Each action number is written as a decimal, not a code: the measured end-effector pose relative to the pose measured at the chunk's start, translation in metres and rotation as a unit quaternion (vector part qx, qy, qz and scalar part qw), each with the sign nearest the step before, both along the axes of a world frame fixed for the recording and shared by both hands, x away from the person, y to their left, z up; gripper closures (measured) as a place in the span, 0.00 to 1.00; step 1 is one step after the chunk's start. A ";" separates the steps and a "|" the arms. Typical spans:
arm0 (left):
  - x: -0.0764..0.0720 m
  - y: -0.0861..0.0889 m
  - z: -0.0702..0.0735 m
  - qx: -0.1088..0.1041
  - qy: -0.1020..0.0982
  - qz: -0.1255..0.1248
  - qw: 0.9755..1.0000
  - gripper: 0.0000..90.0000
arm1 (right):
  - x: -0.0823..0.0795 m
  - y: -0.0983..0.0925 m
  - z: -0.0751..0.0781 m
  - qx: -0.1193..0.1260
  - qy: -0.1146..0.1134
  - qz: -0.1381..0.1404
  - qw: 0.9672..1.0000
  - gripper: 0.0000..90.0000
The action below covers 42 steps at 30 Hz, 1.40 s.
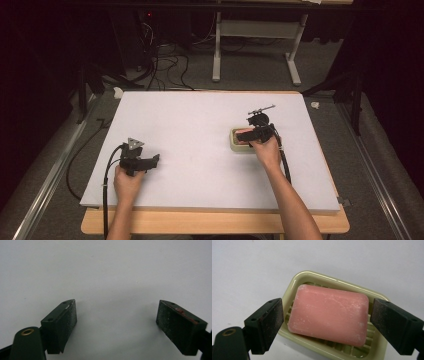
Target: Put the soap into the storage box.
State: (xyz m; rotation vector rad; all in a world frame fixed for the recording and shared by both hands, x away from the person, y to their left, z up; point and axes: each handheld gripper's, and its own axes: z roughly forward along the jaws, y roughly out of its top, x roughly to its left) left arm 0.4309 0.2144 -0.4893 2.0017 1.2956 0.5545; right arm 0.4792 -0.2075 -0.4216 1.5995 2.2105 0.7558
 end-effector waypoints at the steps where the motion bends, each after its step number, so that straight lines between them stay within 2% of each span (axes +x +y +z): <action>1: 0.000 0.000 0.000 0.000 0.000 0.000 1.000 0.19 | 0.000 0.000 0.000 0.000 0.000 0.000 1.000 0.13; 8: 0.000 0.000 0.000 0.000 0.000 0.000 1.000 0.19 | -0.006 -0.005 0.010 0.008 -0.028 0.005 1.000 0.14; 17: 0.000 0.000 0.000 0.000 0.000 0.000 1.000 0.19 | -0.013 -0.011 0.020 0.022 -0.053 0.007 0.998 0.15; 27: 0.000 0.000 0.000 0.000 -0.001 0.001 1.000 0.19 | -0.027 -0.031 0.036 0.036 -0.090 0.005 0.995 0.18; 33: 0.000 0.000 0.000 0.000 0.000 0.000 1.000 0.19 | -0.034 -0.042 0.043 0.050 -0.100 -0.001 0.994 0.17; 42: 0.000 0.000 0.000 0.000 0.000 0.000 1.000 0.19 | -0.043 -0.054 0.050 0.054 -0.117 -0.002 0.992 0.17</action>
